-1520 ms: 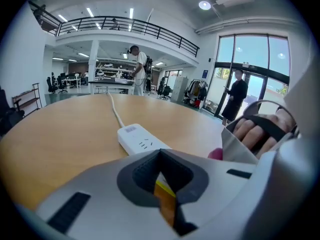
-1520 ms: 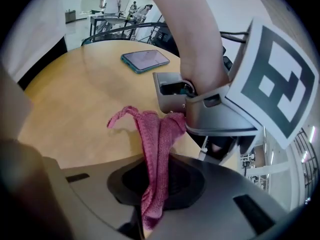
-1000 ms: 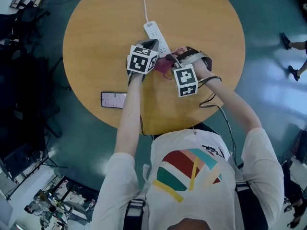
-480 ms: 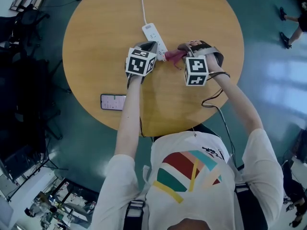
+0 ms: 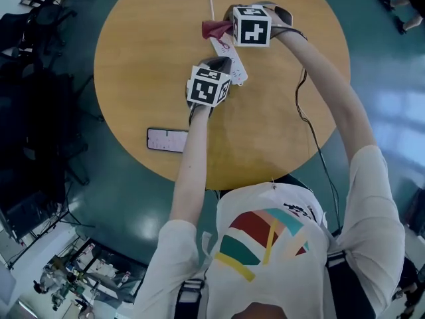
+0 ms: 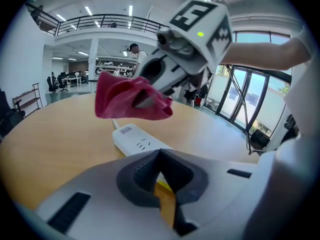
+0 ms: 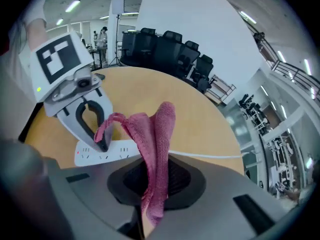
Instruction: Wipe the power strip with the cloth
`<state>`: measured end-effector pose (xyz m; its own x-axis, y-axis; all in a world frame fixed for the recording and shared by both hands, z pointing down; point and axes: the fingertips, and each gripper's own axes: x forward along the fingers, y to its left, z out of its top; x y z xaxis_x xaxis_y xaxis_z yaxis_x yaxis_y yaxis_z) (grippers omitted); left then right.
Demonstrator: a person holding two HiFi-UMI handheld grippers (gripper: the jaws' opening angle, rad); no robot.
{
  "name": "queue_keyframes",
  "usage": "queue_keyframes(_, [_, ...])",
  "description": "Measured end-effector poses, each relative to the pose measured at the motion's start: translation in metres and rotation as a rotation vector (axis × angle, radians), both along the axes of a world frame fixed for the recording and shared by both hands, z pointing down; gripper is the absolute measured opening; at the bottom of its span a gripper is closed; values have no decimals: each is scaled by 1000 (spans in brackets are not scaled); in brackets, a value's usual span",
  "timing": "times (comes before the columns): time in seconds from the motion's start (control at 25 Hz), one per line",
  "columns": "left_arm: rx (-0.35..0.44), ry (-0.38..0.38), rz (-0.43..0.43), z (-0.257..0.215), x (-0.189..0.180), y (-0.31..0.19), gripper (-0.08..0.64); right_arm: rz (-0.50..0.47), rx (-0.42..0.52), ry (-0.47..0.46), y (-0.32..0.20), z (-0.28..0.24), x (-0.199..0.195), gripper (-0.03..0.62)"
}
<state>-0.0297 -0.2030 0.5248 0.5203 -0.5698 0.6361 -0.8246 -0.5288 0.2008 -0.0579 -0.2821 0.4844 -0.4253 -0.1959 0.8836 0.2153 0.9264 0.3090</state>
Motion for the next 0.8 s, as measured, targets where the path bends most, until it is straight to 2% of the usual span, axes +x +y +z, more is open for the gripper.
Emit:
queue_keyframes(0.16, [9, 8, -4, 0, -2, -2, 41, -99, -60, 50, -9, 10, -53, 40])
queue_keyframes(0.24, [21, -5, -2, -1, -3, -2, 41, -106, -129, 103, -4, 23, -66, 39])
queue_keyframes(0.36, [18, 2, -17, -1, -3, -3, 41, -106, -203, 126, 6, 41, -73, 39])
queue_keyframes(0.56, [19, 4, -21, 10, -6, 1, 41, -132, -186, 91, 6, 56, -67, 39])
queue_keyframes(0.72, [29, 17, -37, 18, -12, 4, 41, -136, -111, 163, -6, 64, -40, 40])
queue_keyframes(0.8, [31, 16, -44, 17, -12, 5, 41, -102, -110, 162, -10, 65, -26, 39])
